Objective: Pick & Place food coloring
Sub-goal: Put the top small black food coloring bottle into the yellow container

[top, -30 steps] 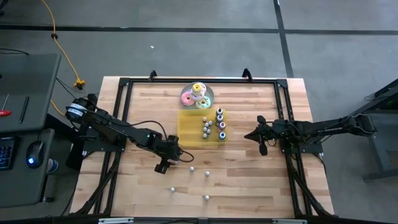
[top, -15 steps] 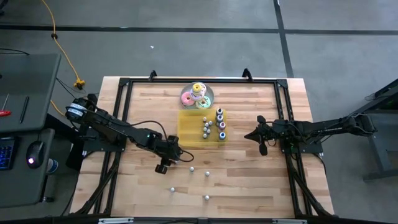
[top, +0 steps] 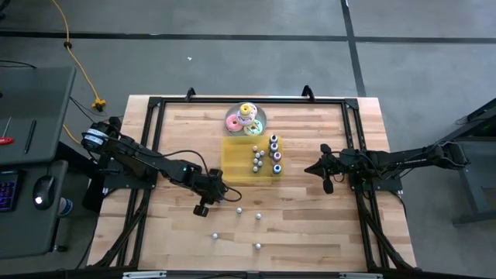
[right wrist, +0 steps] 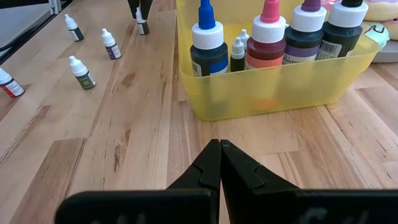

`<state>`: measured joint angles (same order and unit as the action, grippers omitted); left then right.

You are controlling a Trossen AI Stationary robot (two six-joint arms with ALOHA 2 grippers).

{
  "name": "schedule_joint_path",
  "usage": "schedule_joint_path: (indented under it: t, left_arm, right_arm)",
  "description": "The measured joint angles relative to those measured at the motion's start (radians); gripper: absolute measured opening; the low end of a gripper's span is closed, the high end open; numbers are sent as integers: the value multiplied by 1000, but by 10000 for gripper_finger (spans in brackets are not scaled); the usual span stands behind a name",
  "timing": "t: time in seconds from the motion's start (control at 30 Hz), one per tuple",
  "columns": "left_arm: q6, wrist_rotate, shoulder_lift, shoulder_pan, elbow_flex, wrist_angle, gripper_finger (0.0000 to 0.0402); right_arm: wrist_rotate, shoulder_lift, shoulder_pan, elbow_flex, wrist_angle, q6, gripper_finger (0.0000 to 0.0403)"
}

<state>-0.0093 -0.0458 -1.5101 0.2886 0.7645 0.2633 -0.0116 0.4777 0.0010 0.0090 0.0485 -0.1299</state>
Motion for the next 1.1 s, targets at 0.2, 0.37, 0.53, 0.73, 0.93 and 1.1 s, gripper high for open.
schedule_joint_path:
  t: [0.2, 0.37, 0.53, 0.73, 0.93, 1.1]
  left_arm:
    - [2, -25, 0, 0, 17, 36, 38]
    - [36, -25, 10, 0, 112, 174, 43]
    - [86, -47, 35, 0, 228, 324, 40]
    - [270, -185, 87, 3, 351, 440, 39]
    - [426, -211, 163, 15, 395, 484, 38]
    - [455, -219, 222, 14, 402, 478, 38]
  right_arm:
    - [0, 0, 0, 0, 0, 0, 0]
    - [0, 0, 0, 0, 0, 0, 0]
    - [0, 0, 0, 0, 0, 0, 0]
    - [0, -1, 0, 0, -2, 0, 0]
    - [0, 0, 0, 0, -4, 0, 0]
    - [0, 0, 0, 0, -3, 0, 0]
